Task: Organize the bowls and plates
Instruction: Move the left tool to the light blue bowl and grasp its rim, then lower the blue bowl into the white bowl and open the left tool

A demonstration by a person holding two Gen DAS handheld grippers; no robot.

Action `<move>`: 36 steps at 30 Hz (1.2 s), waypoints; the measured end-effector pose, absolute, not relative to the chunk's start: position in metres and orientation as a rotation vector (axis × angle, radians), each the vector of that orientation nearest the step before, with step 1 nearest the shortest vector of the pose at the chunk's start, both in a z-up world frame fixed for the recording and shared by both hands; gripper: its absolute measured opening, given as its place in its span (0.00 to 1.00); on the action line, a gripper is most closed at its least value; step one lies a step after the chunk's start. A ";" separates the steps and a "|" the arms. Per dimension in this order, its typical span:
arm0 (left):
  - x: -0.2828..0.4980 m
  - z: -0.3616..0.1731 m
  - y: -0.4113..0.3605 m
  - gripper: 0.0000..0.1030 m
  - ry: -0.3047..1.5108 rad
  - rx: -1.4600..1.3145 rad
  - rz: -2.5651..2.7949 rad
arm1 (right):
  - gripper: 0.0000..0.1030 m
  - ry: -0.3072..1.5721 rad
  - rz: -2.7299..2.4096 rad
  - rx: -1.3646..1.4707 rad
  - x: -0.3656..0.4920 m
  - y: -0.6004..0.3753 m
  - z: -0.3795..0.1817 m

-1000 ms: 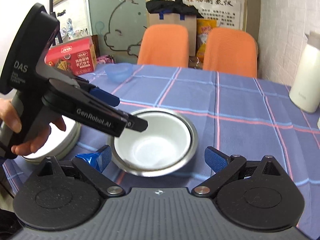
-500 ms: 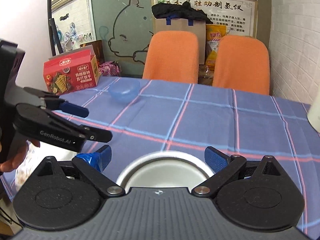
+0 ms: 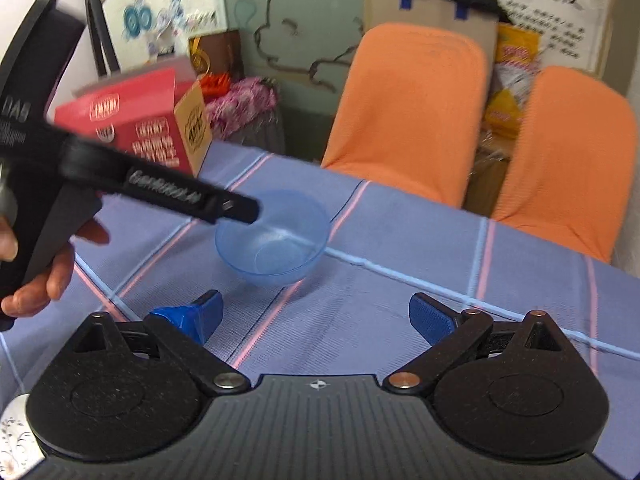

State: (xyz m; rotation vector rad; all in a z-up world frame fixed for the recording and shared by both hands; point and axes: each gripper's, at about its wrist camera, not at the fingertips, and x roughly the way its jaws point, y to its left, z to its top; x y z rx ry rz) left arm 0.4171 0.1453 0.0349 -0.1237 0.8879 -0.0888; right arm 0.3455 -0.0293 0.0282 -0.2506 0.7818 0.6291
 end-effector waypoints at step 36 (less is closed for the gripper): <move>0.363 0.049 0.097 0.33 0.881 -0.139 -0.315 | 0.82 0.641 0.662 -0.330 0.307 -0.016 0.047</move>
